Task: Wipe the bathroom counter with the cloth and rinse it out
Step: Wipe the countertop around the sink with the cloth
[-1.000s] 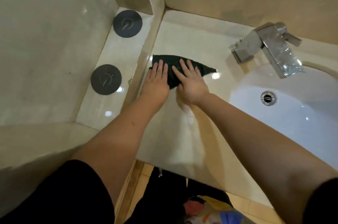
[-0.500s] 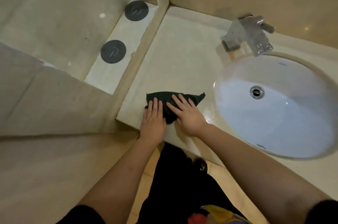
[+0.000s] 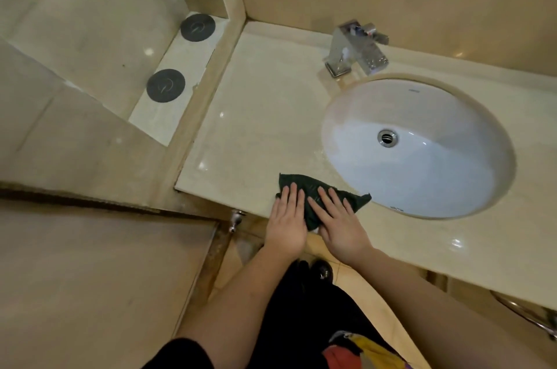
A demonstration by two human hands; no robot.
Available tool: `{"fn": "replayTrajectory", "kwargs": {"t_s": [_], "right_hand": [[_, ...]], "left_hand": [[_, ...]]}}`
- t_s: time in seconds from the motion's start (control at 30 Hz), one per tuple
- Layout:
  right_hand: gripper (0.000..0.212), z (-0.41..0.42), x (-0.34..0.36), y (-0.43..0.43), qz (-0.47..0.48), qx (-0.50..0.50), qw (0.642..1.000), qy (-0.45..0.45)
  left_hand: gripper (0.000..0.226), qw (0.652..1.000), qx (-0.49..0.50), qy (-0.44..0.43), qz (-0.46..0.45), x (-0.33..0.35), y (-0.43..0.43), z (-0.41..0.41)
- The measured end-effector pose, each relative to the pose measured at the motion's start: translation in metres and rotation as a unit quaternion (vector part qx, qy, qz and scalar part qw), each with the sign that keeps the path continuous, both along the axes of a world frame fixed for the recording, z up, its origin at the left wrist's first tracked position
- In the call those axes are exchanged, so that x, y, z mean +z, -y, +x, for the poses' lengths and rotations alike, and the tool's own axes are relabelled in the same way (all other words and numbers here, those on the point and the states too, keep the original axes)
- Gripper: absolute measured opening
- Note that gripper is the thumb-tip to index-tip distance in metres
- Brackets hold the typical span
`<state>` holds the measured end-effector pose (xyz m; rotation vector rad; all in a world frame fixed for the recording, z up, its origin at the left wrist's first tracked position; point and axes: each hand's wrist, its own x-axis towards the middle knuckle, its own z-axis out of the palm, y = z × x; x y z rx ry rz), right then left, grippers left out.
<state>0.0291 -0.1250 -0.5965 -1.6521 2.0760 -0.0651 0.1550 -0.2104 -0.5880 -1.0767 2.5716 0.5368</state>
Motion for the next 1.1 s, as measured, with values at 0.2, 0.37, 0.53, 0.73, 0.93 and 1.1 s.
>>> {"fn": "replayTrajectory", "kwargs": {"t_s": [0.2,0.37,0.53,0.73,0.93,1.1], "right_hand": [[0.069,0.025,0.000,0.017,0.015,-0.051,0.999,0.010],[0.065,0.060,0.004,0.073,0.016,-0.037,0.999,0.005],[0.065,0.096,0.005,0.147,0.019,-0.022,1.000,0.009],[0.067,0.140,0.007,0.200,0.035,-0.009,0.999,0.018],[0.064,0.170,0.004,0.191,0.038,0.021,0.999,0.012],[0.065,0.159,0.000,0.155,0.027,0.017,0.999,0.008]], "left_hand": [[0.062,0.998,-0.047,0.027,-0.011,0.000,0.024,0.018],[0.062,0.997,-0.044,0.044,-0.037,0.001,0.080,0.059],[0.060,0.996,-0.031,0.068,-0.058,0.002,0.146,0.103],[0.067,0.992,0.034,0.111,-0.051,0.000,0.173,0.135],[0.066,0.988,0.100,0.081,-0.084,-0.008,0.140,0.155],[0.067,0.995,0.053,0.052,-0.067,-0.003,0.133,0.152]]}}
